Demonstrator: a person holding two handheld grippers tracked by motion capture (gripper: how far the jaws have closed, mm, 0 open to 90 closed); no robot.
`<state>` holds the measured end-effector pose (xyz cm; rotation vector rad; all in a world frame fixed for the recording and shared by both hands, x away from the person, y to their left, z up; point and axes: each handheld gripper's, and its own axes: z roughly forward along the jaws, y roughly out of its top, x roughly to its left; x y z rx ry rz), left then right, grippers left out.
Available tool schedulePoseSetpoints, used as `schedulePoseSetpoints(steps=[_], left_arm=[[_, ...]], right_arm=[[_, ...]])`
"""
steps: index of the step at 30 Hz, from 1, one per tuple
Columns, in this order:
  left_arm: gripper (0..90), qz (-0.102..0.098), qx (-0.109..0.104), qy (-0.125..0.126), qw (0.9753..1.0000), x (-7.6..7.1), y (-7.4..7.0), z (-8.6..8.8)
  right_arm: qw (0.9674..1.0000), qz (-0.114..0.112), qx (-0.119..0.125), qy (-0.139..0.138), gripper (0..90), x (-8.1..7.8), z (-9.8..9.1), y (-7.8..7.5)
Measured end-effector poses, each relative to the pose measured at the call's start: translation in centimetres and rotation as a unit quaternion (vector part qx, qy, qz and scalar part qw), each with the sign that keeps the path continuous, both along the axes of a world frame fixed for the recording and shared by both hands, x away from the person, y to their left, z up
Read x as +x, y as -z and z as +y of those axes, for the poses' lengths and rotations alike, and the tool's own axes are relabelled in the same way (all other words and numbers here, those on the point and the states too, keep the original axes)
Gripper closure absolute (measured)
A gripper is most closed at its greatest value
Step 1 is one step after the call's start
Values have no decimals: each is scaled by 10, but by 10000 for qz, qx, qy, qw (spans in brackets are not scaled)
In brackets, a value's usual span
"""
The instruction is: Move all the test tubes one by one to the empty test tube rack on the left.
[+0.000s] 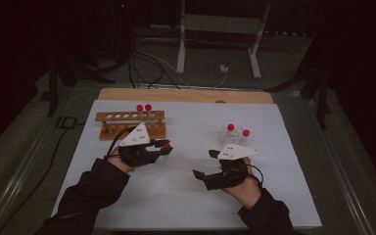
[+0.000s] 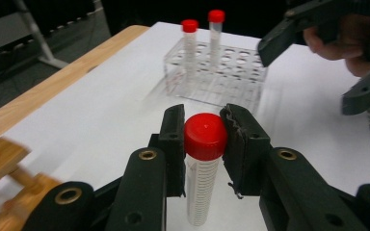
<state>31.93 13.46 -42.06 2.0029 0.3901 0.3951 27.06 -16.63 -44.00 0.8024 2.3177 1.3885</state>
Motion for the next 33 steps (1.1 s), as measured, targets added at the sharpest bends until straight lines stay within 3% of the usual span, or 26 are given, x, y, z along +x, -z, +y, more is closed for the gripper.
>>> schedulePoseSetpoints(steps=[9, 15, 22, 26, 33], left_arm=[[720, -115, -22, -452, 9989, 7, -8, 27], [720, -188, -4, -850, 9962, 15, -15, 43], [720, -330, -107, -1415, 9893, 27, -25, 59], [720, -396, -166, -1617, 9859, 33, -30, 65], [720, -488, -283, -2033, 9775, 50, -38, 70]], right_arm=[[9999, 25, 149, 68, 0, 0, -3, -2], [9997, 7, 245, 15, 0, 1, -7, -3], [9997, -35, 228, -17, 0, 1, -7, -4], [9998, -60, 202, -16, 0, 0, -7, -4], [9998, -69, 203, -30, 0, 0, -7, -3]])
